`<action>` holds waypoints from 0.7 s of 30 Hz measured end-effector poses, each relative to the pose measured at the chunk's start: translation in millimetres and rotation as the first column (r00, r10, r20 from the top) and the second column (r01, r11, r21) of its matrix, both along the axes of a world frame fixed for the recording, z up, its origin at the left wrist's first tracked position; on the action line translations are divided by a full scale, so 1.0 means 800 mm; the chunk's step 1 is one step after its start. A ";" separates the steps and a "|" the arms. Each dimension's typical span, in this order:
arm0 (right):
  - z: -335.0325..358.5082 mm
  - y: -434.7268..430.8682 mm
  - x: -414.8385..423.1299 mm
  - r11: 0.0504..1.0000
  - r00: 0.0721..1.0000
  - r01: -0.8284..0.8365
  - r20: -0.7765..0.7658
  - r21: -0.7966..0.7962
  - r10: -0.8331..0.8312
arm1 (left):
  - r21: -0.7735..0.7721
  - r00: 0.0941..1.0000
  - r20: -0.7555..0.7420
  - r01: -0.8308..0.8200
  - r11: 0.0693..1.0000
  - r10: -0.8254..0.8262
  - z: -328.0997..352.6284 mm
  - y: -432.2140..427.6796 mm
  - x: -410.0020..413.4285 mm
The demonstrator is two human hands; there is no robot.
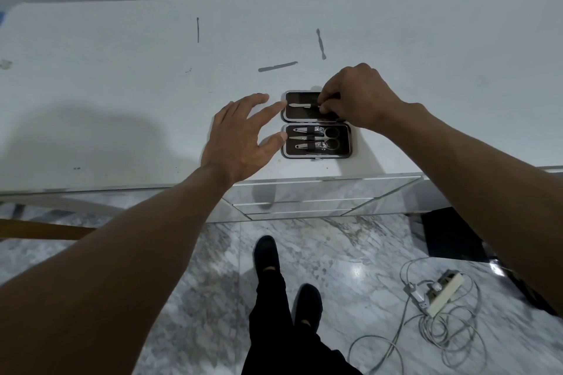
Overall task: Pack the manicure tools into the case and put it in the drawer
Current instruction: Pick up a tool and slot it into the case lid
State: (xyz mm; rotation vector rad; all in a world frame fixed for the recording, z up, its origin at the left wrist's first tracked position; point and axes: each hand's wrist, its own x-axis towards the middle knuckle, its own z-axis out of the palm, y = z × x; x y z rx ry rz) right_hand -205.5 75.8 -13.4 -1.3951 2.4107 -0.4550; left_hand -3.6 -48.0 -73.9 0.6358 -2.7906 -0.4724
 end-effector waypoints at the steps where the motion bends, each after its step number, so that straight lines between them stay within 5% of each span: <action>1: 0.000 0.000 0.000 1.000 1.000 0.001 0.005 -0.002 -0.001 | 0.000 1.000 0.000 0.000 1.000 0.000 0.000 0.000 0.000; 21: 0.029 -0.042 -0.009 1.000 0.998 0.004 -0.066 0.007 -0.004 | -0.006 0.999 0.036 -0.015 1.000 0.015 0.004 0.003 0.000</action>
